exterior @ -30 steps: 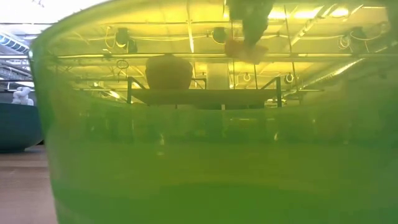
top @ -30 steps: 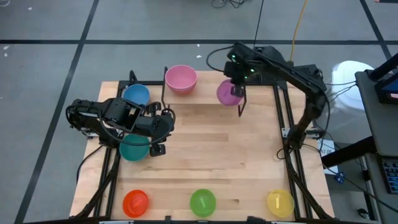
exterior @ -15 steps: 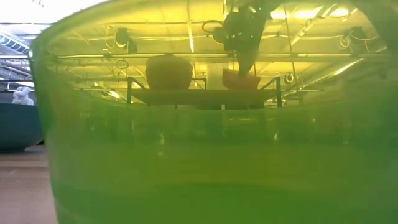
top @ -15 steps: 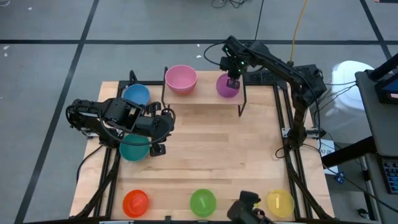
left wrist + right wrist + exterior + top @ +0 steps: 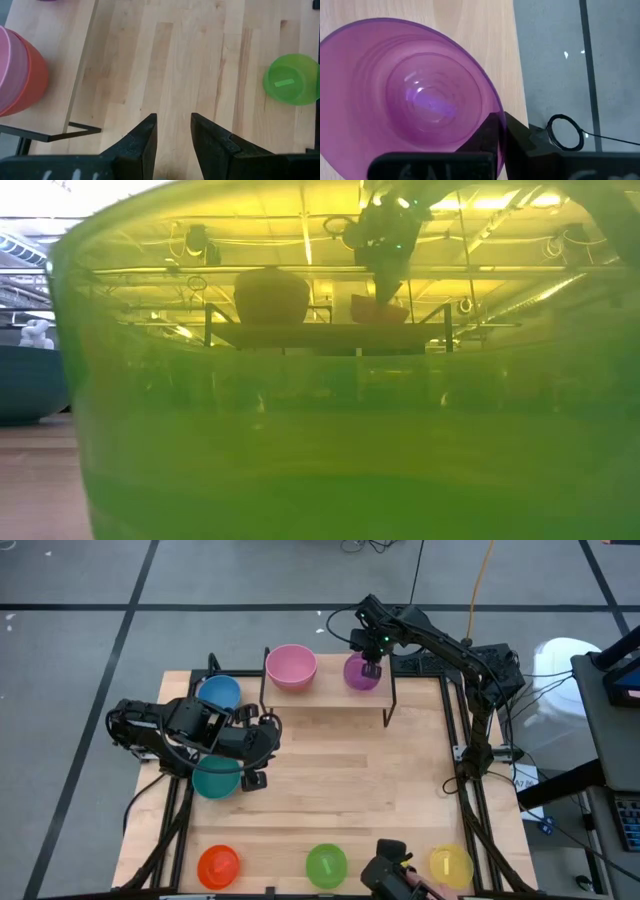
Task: Place and stack bowls onto a shelf
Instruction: Put the purple bowl on the shelf, then stack the green bowl on top of the purple bowl on the shelf
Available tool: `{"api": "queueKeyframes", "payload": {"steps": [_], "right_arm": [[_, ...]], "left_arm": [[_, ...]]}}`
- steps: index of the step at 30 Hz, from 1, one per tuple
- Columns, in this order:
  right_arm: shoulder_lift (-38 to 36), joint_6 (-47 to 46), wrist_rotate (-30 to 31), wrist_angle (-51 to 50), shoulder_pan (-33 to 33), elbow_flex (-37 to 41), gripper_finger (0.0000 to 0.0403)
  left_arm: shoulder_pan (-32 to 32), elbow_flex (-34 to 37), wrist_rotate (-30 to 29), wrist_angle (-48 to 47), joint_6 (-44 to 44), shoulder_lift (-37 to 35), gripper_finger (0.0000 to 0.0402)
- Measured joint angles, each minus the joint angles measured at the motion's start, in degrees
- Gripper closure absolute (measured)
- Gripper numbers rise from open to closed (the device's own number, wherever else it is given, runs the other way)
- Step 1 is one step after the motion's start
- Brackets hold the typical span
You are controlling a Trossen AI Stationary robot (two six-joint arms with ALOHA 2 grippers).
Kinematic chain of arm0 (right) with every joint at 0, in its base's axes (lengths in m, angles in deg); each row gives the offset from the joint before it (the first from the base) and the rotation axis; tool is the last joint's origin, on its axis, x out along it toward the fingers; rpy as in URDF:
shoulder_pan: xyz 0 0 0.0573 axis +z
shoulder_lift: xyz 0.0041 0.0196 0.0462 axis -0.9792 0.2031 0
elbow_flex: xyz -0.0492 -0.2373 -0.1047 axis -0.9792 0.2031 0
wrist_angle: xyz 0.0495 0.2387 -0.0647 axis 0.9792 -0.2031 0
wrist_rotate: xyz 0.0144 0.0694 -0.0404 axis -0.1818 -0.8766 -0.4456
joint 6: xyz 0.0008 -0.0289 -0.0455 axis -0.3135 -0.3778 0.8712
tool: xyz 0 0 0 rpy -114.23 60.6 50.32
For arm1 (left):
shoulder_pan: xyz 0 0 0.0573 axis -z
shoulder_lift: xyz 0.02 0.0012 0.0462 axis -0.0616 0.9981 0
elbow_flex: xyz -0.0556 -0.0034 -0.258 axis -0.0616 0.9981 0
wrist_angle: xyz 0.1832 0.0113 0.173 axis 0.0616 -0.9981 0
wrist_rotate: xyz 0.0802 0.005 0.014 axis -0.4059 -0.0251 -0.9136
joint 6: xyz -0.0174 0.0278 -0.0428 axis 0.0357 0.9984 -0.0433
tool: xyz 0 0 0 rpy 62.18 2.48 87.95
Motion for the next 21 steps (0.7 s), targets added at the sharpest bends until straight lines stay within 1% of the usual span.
{"api": "queueKeyframes", "payload": {"steps": [5,16,21], "right_arm": [[0.0,-0.1,0.1,-1.1,0.1,0.0,0.0387],[0.0,-0.4,0.1,-0.5,0.1,0.0,0.0332],[-2.2,0.7,0.1,-0.6,1.1,0.1,0.0313]], "left_arm": [[0.0,0.0,0.0,0.0,-0.4,0.0,0.0277],[0.0,0.0,0.0,0.0,-0.7,0.0,0.0277],[0.0,0.0,0.0,0.0,-0.4,0.0,0.0277]]}}
